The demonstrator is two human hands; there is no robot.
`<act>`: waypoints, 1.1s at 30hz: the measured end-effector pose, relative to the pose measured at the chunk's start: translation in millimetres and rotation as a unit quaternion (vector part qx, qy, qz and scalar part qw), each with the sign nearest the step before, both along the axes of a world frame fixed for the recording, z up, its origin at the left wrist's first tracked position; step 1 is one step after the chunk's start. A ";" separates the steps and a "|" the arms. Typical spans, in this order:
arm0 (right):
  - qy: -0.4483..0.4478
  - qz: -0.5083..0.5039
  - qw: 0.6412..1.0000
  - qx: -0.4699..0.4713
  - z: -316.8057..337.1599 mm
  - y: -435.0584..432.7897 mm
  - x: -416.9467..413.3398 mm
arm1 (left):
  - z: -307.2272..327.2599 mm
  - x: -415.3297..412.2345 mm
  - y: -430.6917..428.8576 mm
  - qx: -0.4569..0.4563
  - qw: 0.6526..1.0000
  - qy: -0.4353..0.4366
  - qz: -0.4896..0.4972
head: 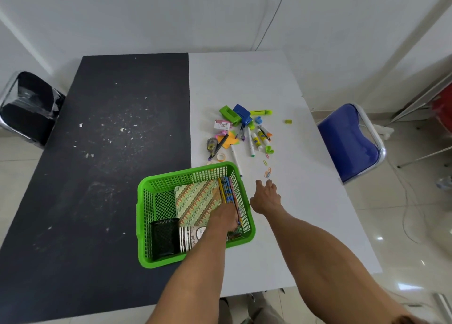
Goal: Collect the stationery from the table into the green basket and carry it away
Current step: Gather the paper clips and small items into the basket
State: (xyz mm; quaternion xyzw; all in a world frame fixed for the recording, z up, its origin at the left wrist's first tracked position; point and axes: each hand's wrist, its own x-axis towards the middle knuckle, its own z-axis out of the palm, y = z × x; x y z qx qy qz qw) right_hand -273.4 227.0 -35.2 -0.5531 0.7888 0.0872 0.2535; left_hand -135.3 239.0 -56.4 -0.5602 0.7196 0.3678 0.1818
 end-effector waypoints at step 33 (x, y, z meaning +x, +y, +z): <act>-0.021 -0.016 0.999 0.026 -34.2 -63.5 -123.0 | -2.4 -158.6 -109.1 -0.176 0.981 0.038 0.078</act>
